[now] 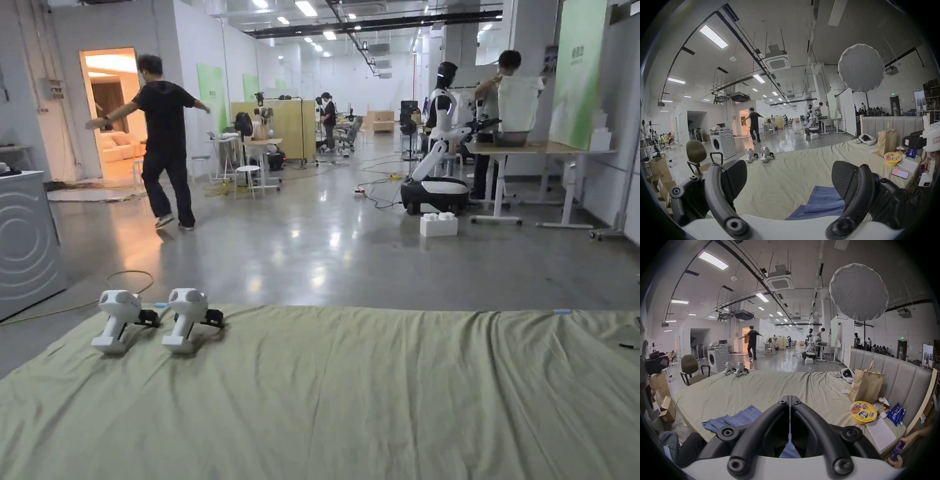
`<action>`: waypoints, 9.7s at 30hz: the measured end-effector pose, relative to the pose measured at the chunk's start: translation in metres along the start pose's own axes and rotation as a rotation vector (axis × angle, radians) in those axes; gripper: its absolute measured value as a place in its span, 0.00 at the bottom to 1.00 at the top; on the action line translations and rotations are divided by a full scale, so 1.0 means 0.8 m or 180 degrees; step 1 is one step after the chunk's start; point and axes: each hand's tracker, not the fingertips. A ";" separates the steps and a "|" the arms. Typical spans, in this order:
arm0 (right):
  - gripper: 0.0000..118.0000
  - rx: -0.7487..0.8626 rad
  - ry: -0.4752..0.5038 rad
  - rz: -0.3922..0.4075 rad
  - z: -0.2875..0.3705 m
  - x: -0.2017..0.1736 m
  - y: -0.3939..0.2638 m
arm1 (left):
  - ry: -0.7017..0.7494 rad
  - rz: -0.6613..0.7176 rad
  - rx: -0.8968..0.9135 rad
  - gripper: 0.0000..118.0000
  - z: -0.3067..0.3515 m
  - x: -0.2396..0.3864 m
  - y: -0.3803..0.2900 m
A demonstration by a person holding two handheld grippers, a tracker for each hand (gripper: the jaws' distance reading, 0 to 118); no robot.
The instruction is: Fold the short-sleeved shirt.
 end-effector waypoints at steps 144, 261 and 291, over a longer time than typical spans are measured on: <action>0.03 0.0675 -0.0539 -0.0089 -0.205 0.116 0.445 | -0.0432 0.0946 0.0151 0.05 -0.296 -0.130 0.292; 0.70 -0.0737 -0.0329 -0.0671 -0.024 0.116 -0.119 | -0.0188 0.0872 -0.1040 0.94 -0.035 -0.102 -0.122; 0.04 0.0022 -0.0029 -0.0077 0.053 0.024 -0.045 | -0.0300 0.0509 -0.0609 0.02 0.031 -0.041 -0.047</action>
